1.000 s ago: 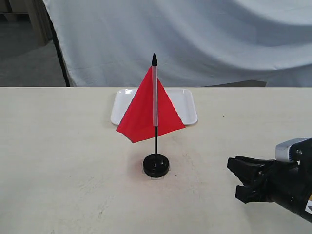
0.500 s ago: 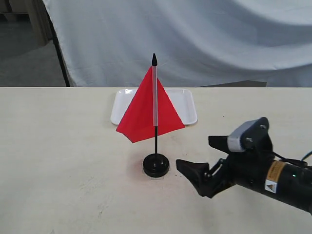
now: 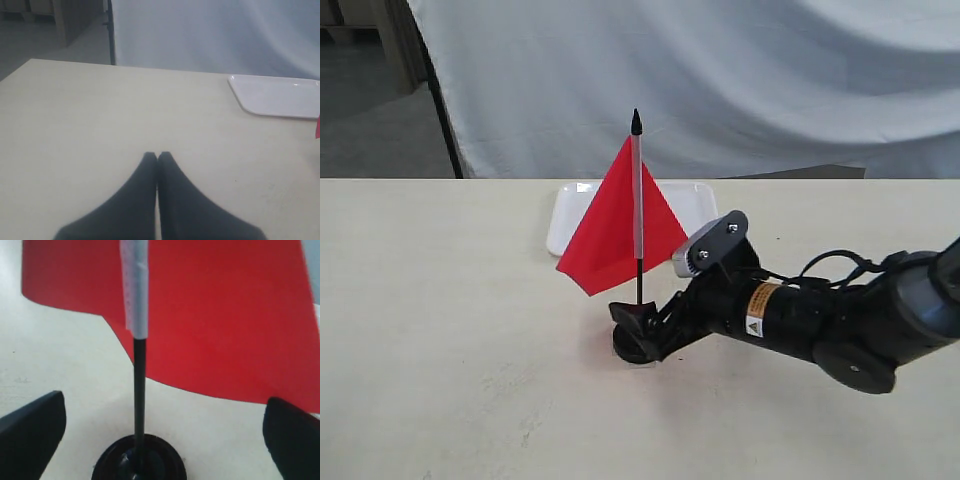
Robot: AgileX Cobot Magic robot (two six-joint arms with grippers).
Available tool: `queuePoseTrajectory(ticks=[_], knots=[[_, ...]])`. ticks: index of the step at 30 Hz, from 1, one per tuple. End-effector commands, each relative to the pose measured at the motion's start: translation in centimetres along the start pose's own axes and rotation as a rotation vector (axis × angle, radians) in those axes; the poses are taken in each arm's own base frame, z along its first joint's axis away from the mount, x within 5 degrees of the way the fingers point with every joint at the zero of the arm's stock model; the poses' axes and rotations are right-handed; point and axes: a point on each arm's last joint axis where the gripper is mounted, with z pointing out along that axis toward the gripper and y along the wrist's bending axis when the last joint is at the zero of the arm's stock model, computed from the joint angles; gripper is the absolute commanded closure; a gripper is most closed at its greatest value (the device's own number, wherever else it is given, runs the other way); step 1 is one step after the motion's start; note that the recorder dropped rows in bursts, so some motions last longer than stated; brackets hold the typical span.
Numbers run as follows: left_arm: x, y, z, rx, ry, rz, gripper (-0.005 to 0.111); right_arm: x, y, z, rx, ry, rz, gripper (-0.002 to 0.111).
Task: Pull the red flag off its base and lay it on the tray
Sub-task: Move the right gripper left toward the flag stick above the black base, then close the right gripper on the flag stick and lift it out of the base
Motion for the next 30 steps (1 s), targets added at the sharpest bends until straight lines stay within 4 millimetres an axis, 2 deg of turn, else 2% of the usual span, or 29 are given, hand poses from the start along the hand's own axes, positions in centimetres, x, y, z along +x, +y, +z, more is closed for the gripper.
queuePoseTrajectory(ticks=[1,3,5,7,8,12,14,17,22,26,30], knots=[[0.0,0.0,0.0,0.005,-0.005,0.006,0.107,0.3,-0.4,2.1,-0.009,-0.006,0.012,0.008],[0.0,0.0,0.0,0.005,-0.005,0.006,0.107,0.3,-0.4,2.2,-0.012,-0.016,0.022,0.015],[0.0,0.0,0.0,0.005,-0.005,0.006,0.107,0.2,-0.4,2.2,-0.015,-0.021,0.021,0.04],[0.0,0.0,0.0,0.005,-0.005,0.006,0.107,0.2,-0.2,2.2,-0.029,-0.021,0.009,0.08],[0.0,0.0,0.0,0.005,-0.005,0.006,0.107,0.3,0.0,2.2,-0.05,-0.016,-0.009,0.107],[0.0,0.0,0.0,0.005,-0.005,0.006,0.107,-0.2,0.2,2.1,-0.071,-0.032,-0.019,0.109],[0.0,0.0,0.0,0.005,-0.005,0.006,0.107,-1.1,0.1,1.7,-0.066,-0.04,-0.027,0.109],[0.0,0.0,0.0,0.005,-0.005,0.006,0.107,-3.5,-0.1,0.6,-0.03,-0.042,-0.046,0.109],[0.0,0.0,0.0,0.005,-0.005,0.006,0.107,-8.4,-0.6,-2.4,0.071,-0.023,-0.201,0.109],[0.0,0.0,0.0,0.005,-0.005,0.006,0.107,-11.7,-2.7,-4.1,0.255,0.171,-0.334,0.109],[0.0,0.0,0.0,0.005,-0.005,0.006,0.107,-13.8,-4.9,-4.1,0.37,0.362,-0.475,0.109]])
